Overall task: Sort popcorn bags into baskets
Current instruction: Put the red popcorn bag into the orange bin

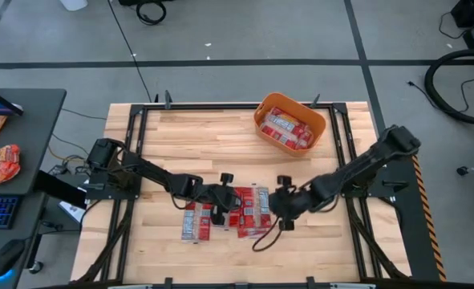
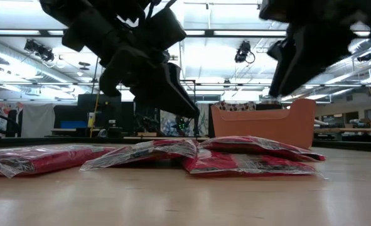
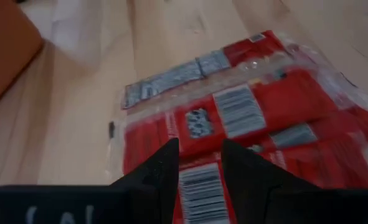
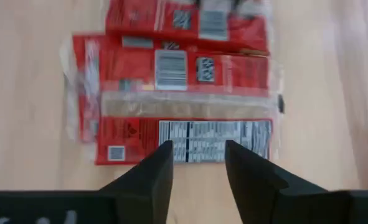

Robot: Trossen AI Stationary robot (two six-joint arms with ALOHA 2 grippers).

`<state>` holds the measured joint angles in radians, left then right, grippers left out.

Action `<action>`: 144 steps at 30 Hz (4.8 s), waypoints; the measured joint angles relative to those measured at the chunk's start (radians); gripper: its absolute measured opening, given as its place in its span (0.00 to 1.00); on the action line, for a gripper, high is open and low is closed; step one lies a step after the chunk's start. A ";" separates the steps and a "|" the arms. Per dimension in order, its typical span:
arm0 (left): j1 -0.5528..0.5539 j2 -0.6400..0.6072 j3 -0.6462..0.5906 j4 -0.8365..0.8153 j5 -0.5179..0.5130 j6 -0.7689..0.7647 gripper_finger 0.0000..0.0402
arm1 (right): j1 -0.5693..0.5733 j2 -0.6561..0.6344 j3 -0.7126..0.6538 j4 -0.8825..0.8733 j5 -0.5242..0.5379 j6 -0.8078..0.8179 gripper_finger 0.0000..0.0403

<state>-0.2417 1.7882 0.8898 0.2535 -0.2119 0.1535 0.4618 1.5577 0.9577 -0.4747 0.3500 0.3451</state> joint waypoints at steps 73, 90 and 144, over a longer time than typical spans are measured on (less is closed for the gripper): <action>0.042 0.001 0.001 0.016 0.162 -0.045 0.31 | 0.091 0.435 0.168 0.084 0.294 -0.420 0.38; 0.058 -0.019 0.002 -0.244 0.005 -0.045 0.31 | 0.093 0.438 0.168 0.020 0.345 -0.427 0.36; 0.039 -0.054 0.001 -0.176 -0.063 0.025 0.31 | 0.055 0.436 0.507 -0.478 0.648 -0.264 0.02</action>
<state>-0.2022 1.7340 0.8909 0.0777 -0.2745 0.1788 0.5165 1.9938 1.4645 -0.9532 0.9983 0.0807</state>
